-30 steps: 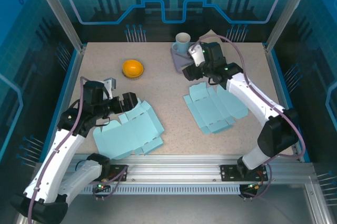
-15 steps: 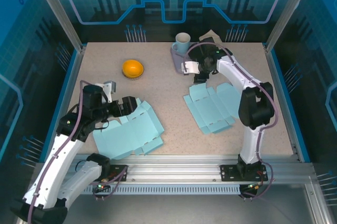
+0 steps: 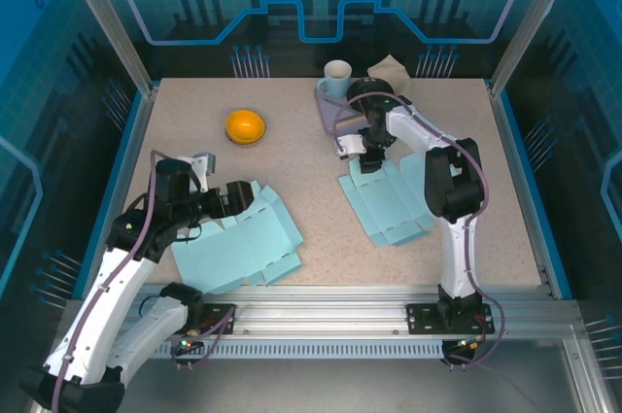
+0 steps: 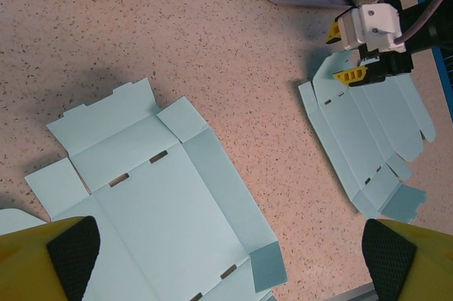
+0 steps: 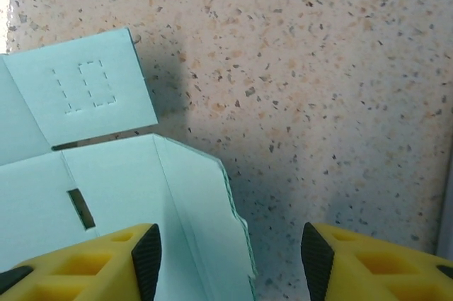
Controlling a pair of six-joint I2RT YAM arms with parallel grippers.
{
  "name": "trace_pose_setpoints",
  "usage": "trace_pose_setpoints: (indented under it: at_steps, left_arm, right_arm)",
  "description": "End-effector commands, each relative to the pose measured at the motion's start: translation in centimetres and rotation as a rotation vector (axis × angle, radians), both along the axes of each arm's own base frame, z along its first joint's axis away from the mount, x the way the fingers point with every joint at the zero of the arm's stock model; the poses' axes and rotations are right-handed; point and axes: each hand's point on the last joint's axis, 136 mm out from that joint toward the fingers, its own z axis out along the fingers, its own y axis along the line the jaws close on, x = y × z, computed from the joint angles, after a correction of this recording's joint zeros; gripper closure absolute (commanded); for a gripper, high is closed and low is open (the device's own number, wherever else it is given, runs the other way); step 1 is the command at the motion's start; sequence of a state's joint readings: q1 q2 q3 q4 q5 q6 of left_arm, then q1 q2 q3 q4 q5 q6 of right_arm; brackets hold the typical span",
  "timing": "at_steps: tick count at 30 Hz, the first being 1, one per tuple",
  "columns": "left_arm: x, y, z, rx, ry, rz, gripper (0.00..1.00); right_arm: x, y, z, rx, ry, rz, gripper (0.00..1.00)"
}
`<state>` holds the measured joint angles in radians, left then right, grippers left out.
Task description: Fold the paper box
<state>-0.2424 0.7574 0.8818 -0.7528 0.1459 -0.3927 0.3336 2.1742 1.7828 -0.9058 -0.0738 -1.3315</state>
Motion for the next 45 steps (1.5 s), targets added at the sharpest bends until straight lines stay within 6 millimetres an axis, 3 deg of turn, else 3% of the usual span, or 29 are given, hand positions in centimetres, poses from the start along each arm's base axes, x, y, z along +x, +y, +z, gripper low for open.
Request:
trace_pose_setpoints:
  at_steps: [1, 3, 8, 10, 15, 21, 23, 28, 32, 35, 45]
  left_arm:
    - [0.0, -0.1, -0.2, 0.003, -0.003, -0.011, 0.01]
    - [0.0, -0.2, -0.2, 0.004, -0.001, -0.012, 0.01]
    - [0.1, 0.0, -0.3, 0.012, 0.002, -0.003, 0.01]
    - [0.1, 0.1, -0.3, 0.011, 0.001, 0.002, 0.01]
    - [0.5, 0.1, 0.4, -0.004, -0.015, 0.019, 0.01]
    - [1.8, -1.0, 2.9, -0.104, -0.060, 0.030, 0.01]
    - [2.5, -1.6, 4.4, -0.130, -0.079, 0.018, 0.01]
    - [4.2, -2.7, 8.4, -0.113, -0.150, -0.036, 0.02]
    - [5.6, -3.5, 10.8, -0.072, -0.212, -0.087, 0.03]
    - [6.5, -4.0, 11.6, -0.070, -0.223, -0.102, 0.04]
    - [9.2, -8.1, 11.5, -0.097, -0.258, -0.267, 0.09]
  right_arm:
    - [-0.4, 0.6, -0.2, -0.021, 0.013, 0.053, 0.49]
    - [-0.6, 0.7, -0.4, -0.022, 0.021, 0.060, 0.57]
    - [-1.7, 0.0, -0.2, -0.033, 0.044, 0.064, 1.00]
    - [-1.9, -0.3, 0.9, -0.011, 0.033, 0.045, 1.00]
    - [-1.0, -0.7, 8.3, 0.168, -0.084, -0.103, 1.00]
    - [0.4, -2.0, 20.5, 0.444, -0.409, -0.399, 1.00]
    - [-0.6, -2.6, 24.0, 0.529, -0.486, -0.477, 1.00]
    - [-3.4, -4.3, 28.5, 0.781, -0.498, -0.743, 1.00]
    - [-5.3, -6.4, 29.3, 0.971, -0.353, -0.994, 1.00]
    - [-6.5, -7.2, 29.0, 1.057, -0.250, -1.074, 1.00]
    - [-10.0, -5.4, 28.1, 1.151, -0.107, -0.979, 1.00]
